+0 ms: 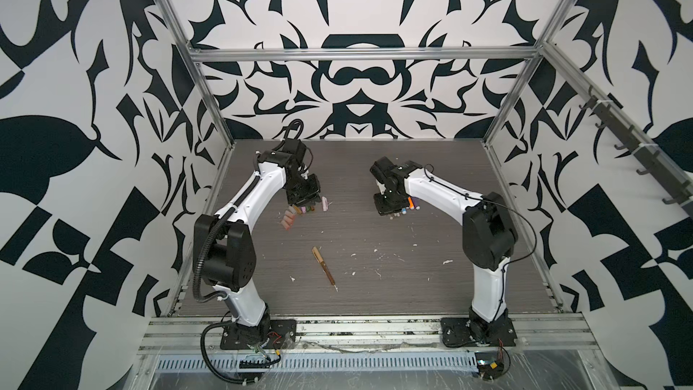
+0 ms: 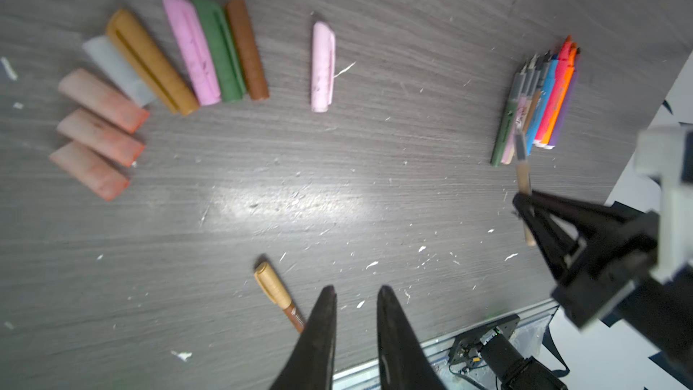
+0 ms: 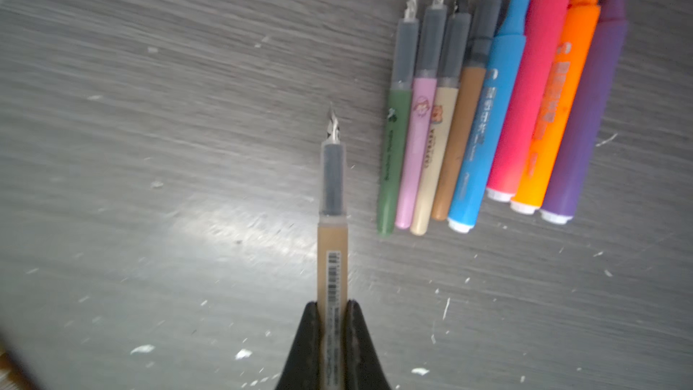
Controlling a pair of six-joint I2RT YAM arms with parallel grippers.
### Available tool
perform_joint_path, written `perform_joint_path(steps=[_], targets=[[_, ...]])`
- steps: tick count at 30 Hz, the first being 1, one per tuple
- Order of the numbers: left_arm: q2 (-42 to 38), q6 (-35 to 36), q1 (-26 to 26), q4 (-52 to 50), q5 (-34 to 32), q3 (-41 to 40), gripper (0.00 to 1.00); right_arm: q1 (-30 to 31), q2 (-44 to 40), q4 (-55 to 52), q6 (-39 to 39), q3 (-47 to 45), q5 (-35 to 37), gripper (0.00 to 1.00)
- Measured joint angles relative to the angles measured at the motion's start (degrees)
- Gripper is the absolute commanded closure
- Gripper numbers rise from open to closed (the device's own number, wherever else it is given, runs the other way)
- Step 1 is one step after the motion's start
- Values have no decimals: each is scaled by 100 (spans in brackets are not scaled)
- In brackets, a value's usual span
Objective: Remove pen caps from pens
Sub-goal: Place the pen at the center of the table.
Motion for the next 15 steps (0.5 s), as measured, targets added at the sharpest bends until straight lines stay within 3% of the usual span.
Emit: perform_joint_path(steps=[12, 15], targets=[[-313, 0, 205, 33, 7, -372, 77, 66, 881, -348, -197, 981, 483, 100], [-313, 42, 302, 22, 20, -372, 77, 87, 1025, -378, -190, 1064, 498, 92]])
